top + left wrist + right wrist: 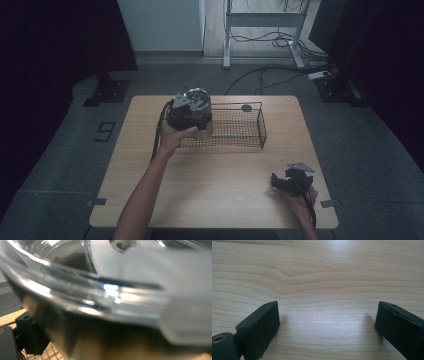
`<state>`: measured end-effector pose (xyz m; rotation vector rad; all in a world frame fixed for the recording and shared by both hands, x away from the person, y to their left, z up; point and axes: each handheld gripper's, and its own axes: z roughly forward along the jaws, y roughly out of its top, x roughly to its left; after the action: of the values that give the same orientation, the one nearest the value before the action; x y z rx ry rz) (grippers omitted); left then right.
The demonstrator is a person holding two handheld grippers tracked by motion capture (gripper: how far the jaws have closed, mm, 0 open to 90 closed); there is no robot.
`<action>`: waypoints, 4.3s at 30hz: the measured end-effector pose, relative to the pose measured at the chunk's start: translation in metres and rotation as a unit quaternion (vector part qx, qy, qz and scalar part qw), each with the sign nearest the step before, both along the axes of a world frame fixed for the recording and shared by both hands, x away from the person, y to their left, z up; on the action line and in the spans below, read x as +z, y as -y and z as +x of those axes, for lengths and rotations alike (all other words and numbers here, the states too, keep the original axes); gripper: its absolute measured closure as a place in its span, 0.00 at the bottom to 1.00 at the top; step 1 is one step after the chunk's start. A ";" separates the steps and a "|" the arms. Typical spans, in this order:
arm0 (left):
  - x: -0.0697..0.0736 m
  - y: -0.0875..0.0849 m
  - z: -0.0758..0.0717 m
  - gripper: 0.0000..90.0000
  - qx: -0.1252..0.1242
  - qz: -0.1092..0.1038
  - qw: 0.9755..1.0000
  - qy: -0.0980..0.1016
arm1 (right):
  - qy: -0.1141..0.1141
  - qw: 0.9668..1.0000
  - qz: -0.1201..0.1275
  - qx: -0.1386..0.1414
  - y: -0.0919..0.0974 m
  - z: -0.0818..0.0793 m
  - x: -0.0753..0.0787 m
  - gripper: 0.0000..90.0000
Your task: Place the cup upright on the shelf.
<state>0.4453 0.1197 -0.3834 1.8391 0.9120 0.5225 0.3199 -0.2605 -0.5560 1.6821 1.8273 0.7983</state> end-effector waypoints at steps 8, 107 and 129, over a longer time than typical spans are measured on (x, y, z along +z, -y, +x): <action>0.003 0.001 0.012 0.04 0.004 0.006 1.000 -0.002 | -0.001 1.000 0.000 0.000 0.000 0.000 0.000 0.06; -0.091 0.009 0.059 0.04 0.069 0.067 0.993 -0.066 | 0.000 1.000 0.000 -0.007 0.001 0.000 0.000 0.07; -0.060 -0.005 0.040 0.00 0.073 0.012 0.997 -0.028 | 0.001 1.000 -0.001 -0.010 0.001 0.000 0.000 0.06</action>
<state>0.4857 0.1248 -0.4435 1.8246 1.0890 0.5766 0.3198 -0.2613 -0.5560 1.6945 1.8080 0.7885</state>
